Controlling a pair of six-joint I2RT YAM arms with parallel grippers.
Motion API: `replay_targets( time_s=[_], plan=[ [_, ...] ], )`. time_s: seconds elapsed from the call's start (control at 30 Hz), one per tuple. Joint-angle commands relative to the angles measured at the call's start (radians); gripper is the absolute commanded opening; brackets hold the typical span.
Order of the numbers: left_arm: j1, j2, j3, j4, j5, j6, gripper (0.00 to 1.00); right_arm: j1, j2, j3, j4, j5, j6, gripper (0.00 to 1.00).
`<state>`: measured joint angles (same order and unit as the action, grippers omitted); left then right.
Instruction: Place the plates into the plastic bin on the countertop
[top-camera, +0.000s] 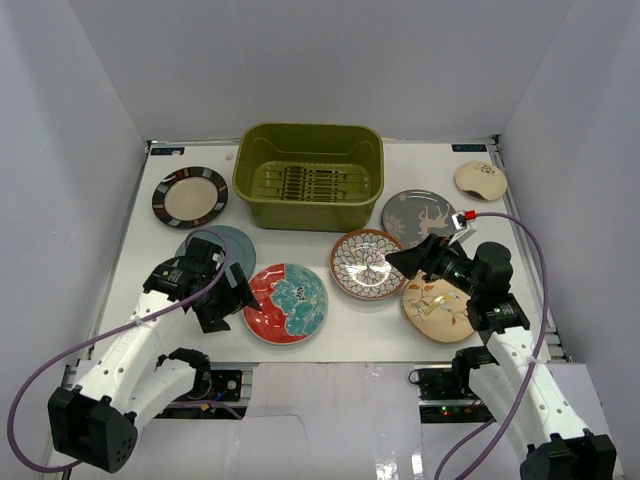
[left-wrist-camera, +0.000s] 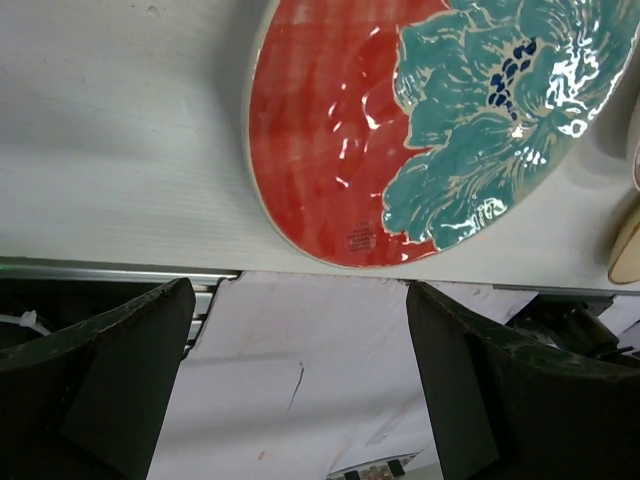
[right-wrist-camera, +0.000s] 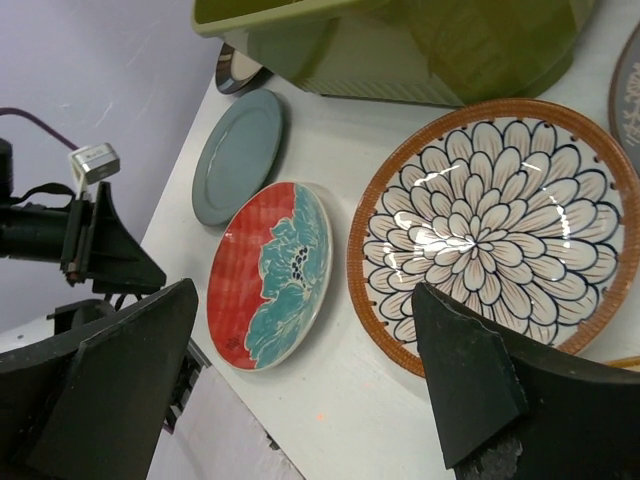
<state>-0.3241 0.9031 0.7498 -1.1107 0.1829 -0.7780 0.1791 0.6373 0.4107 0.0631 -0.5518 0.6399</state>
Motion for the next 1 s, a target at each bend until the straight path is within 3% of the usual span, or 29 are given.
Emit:
replay_targets(
  time_s=[0.0,0.13,0.43,0.6,0.67,0.77,0.8,0.9,0.97],
  plan=[
    [-0.004,0.003,-0.061,0.041,-0.004,-0.075,0.98,0.040,0.015,0.005,0.087,-0.003,-0.014,0.93],
    [-0.004,-0.009,-0.181,0.167,0.013,-0.147,0.97,0.071,0.036,0.013,0.093,-0.013,-0.034,0.93],
    [-0.004,-0.142,-0.426,0.552,-0.006,-0.294,0.81,0.100,0.045,-0.046,0.139,-0.037,-0.039,0.91],
    [-0.004,-0.179,-0.548,0.629,-0.040,-0.352,0.64,0.120,0.045,-0.073,0.147,-0.027,-0.039,0.89],
    [-0.004,-0.194,-0.587,0.683,-0.051,-0.365,0.62,0.126,0.048,-0.078,0.152,-0.020,-0.039,0.89],
    [-0.004,-0.243,-0.659,0.724,-0.057,-0.374,0.44,0.132,0.055,-0.087,0.153,-0.014,-0.039,0.89],
    [-0.004,-0.265,-0.674,0.723,-0.059,-0.371,0.30,0.135,0.056,-0.090,0.153,-0.011,-0.039,0.89],
    [-0.004,-0.355,-0.696,0.695,-0.046,-0.377,0.05,0.143,0.055,-0.101,0.136,0.016,-0.037,0.89],
    [-0.009,-0.413,-0.698,0.683,-0.036,-0.380,0.00,0.149,0.055,-0.098,0.103,0.047,-0.042,0.90]
  ],
)
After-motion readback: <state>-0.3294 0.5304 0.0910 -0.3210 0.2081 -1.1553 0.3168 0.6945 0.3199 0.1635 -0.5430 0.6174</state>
